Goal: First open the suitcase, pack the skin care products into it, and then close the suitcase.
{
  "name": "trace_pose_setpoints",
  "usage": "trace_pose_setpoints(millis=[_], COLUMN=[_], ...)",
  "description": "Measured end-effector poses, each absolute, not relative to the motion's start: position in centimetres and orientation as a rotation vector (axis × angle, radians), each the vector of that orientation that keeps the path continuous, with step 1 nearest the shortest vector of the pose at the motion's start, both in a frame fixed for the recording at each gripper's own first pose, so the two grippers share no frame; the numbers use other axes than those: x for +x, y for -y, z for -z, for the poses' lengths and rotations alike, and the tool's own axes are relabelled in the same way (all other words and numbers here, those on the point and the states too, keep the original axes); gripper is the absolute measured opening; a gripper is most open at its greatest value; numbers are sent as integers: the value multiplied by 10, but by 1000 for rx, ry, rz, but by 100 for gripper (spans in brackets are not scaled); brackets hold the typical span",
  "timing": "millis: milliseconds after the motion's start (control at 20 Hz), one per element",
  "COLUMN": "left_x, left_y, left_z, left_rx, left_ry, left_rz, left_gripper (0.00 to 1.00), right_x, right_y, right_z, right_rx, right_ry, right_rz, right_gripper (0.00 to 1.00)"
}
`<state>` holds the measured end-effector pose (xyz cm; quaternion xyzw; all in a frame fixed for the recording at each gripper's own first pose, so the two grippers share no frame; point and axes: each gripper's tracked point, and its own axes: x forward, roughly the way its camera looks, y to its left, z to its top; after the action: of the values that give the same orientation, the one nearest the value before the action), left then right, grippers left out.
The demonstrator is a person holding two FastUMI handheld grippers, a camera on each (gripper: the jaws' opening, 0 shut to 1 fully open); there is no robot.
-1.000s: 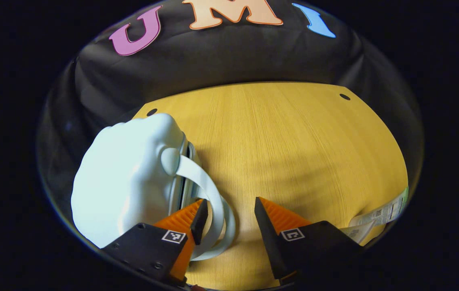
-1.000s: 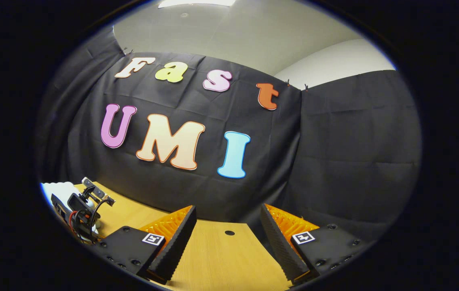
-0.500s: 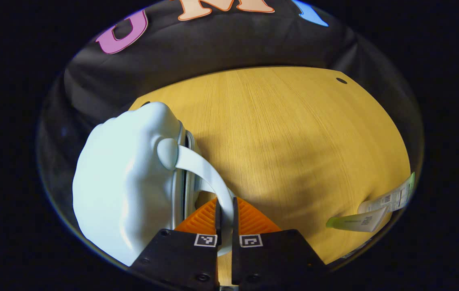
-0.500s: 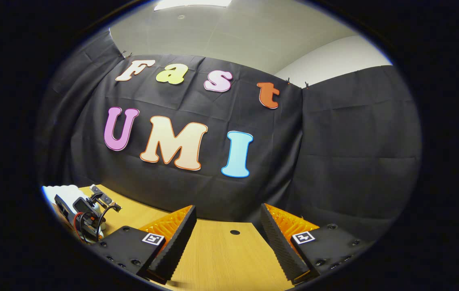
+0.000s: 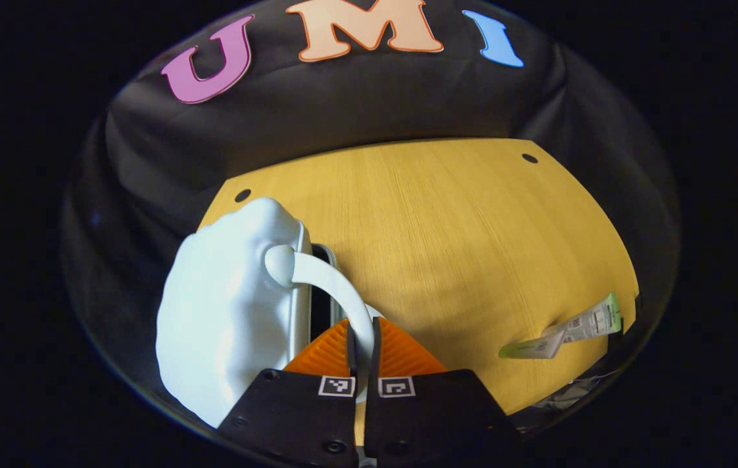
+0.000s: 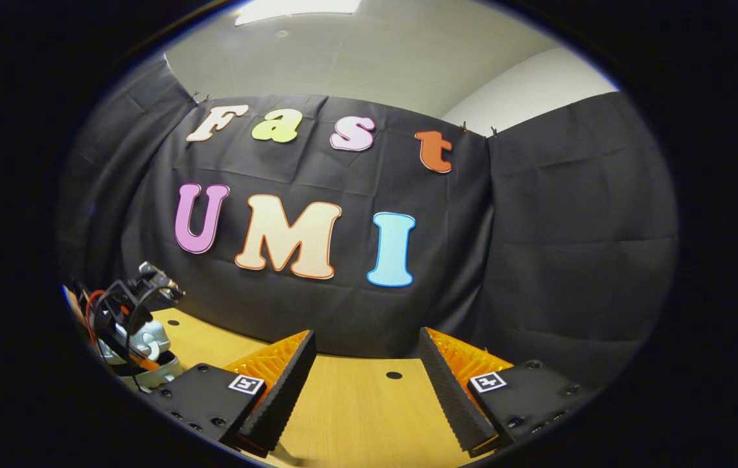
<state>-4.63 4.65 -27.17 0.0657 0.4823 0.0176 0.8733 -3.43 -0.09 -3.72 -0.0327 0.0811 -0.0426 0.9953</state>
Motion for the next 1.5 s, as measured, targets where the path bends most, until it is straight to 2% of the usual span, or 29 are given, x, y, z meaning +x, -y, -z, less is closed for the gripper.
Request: trace_pose_setpoints(millis=[300, 550, 900, 1500], left_x=[-42, -47, -41, -43], left_y=[-60, -66, -75, -82], left_z=[219, 173, 182, 184], left_rx=[128, 190, 258, 215], left_ry=[-893, -805, -734, -743], left_rz=[-77, -185, -366, -530], left_gripper=[0, 0, 0, 0], right_x=[-21, -13, -9, -14], right_y=[-39, -64, -91, -146], right_z=[45, 43, 44, 44], right_rx=[-37, -40, -43, -79], right_ry=[-171, -158, -162, -170], right_rz=[6, -27, -26, -10], right_gripper=[99, 98, 98, 98])
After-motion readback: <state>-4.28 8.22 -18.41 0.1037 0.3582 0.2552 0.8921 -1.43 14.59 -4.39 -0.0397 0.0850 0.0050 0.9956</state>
